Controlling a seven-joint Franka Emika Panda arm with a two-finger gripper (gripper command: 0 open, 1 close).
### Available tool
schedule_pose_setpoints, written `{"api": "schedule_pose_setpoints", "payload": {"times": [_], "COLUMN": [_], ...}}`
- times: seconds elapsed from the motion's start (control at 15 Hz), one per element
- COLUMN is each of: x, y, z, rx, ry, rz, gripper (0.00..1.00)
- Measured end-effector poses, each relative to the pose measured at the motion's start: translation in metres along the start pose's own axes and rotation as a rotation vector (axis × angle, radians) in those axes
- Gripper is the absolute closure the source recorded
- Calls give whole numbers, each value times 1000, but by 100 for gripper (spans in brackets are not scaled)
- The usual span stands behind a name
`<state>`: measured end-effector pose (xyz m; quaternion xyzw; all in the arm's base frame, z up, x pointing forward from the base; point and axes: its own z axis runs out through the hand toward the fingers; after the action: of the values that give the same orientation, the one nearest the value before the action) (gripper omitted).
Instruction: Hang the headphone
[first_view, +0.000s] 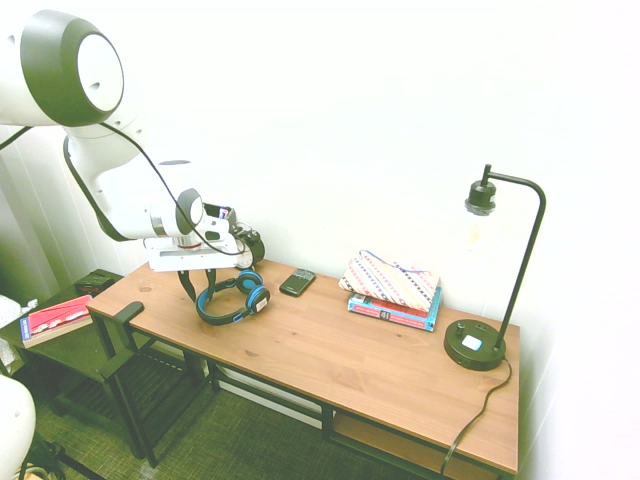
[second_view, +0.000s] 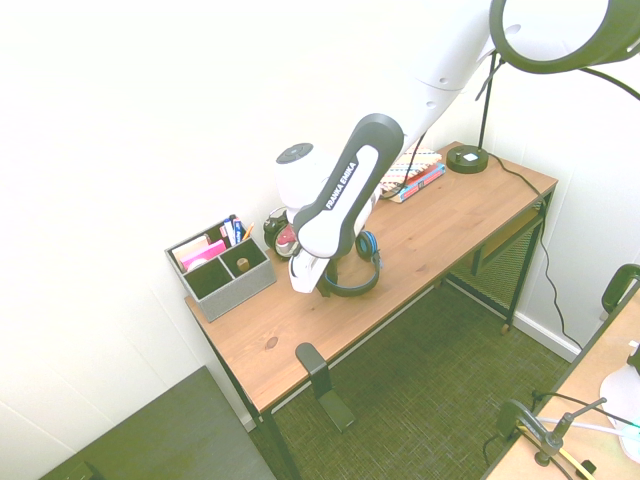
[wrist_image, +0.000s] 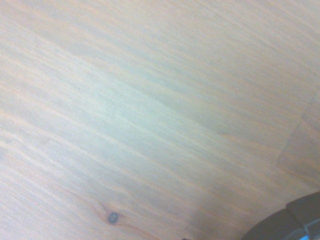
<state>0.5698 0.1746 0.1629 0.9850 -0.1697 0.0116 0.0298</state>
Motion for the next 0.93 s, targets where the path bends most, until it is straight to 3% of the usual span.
{"api": "schedule_pose_setpoints", "payload": {"times": [0.27, 0.53, 0.73, 0.93], "x": [-3, -5, -27, -78], "y": [1, 5, 3, -14], "z": [2, -23, -87, -168], "rx": [3, 14, 9, -1], "ry": [-31, -122, -168, -140], "rz": [53, 198, 269, 346], "gripper": [100, 100, 100, 100]}}
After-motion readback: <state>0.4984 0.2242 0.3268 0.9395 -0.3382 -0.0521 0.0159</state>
